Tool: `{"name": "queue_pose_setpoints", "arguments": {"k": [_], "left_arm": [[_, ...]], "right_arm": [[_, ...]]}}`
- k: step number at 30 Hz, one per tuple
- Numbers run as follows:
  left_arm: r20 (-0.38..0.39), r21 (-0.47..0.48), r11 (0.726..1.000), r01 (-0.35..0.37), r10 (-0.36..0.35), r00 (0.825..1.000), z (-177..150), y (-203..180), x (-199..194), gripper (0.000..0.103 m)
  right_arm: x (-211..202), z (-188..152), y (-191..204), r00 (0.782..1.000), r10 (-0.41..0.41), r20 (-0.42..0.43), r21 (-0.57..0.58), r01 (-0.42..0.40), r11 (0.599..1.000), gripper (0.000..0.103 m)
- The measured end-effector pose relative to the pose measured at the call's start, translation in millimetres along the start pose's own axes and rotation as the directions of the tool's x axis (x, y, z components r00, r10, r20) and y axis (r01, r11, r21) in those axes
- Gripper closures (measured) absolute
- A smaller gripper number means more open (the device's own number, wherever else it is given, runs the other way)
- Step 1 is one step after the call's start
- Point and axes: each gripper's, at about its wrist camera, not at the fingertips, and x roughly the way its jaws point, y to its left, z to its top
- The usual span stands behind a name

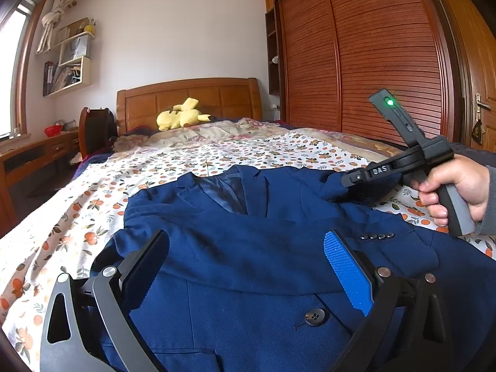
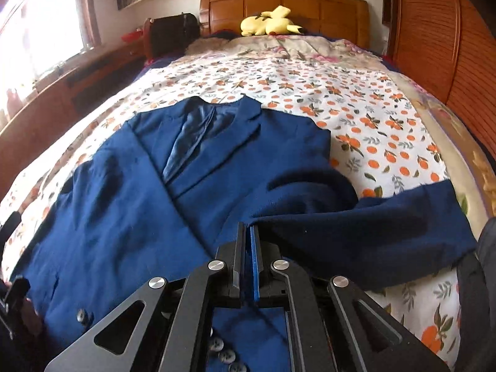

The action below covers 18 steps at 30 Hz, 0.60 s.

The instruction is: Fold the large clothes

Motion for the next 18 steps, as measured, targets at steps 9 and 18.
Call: {"name": "queue_pose_setpoints", "arguments": {"k": [9,18], "left_arm": [[-0.003,0.005,1.000,-0.003,0.003,1.000,0,0,0,0.002],[-0.037,0.000,1.000,0.022,-0.022,0.999,4,7,-6,0.002]], "right_arm": [[-46,-10,-11,0.998,-0.054,0.044,0.011,0.053,0.999,0.074],[-51,-9,-54,0.983,-0.178,0.049,0.131,0.171,0.977,0.060]]}}
